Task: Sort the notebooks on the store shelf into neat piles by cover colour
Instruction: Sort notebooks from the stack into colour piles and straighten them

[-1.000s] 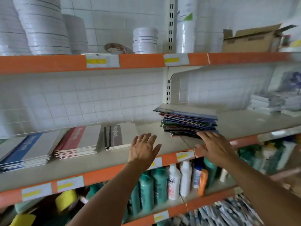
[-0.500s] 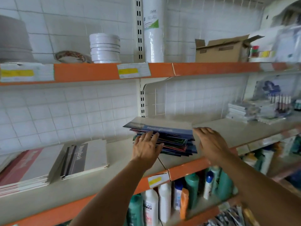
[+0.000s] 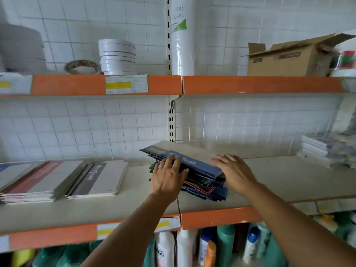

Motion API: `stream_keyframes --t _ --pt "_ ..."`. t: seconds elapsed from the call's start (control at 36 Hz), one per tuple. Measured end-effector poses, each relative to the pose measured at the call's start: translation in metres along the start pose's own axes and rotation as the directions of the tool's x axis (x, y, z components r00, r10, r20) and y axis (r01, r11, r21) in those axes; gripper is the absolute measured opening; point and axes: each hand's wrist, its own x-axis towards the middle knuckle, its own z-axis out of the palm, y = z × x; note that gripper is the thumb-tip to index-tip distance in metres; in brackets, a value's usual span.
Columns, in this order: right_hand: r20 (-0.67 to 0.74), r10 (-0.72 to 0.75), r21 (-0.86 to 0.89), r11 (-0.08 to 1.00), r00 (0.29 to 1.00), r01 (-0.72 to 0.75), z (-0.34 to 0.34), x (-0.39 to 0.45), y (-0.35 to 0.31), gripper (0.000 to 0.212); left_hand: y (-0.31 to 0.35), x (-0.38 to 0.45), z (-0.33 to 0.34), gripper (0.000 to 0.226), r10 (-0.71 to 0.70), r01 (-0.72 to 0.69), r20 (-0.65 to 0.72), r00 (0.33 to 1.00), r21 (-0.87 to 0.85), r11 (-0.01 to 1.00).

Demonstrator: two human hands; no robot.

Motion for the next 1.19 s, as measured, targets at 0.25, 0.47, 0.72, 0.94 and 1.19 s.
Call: stream_keyframes --t 0.25,0.47,0.72,0.94,1.19 --pt "-0.197 -0.187 0.088 0.974 0.962 0.207 0.015 0.004 0.011 0.029 0.027 -0.009 0.001 0.046 -0.102 0.099 -0.038 0.994 -0.073 0.992" --pt "-0.141 -0.078 0.073 0.993 0.987 0.089 -0.010 0.001 0.006 0.022 0.029 -0.006 -0.002 0.038 -0.074 0.078 -0.150 0.986 0.015 0.997" --pt "-0.159 -0.096 -0.039 0.995 0.982 0.091 -0.019 0.008 0.011 0.070 0.042 0.013 0.006 0.064 -0.073 0.065 0.166 0.983 0.051 0.997" --pt "-0.148 -0.080 -0.083 0.994 0.986 0.069 -0.016 0.010 0.012 0.075 0.033 0.002 -0.010 0.060 0.044 -0.056 0.077 0.996 0.154 0.986" --pt "-0.148 -0.116 -0.092 0.990 0.982 0.103 -0.012 0.011 -0.004 0.076 0.027 -0.006 -0.018 0.036 0.059 -0.058 0.003 0.998 0.227 0.972"
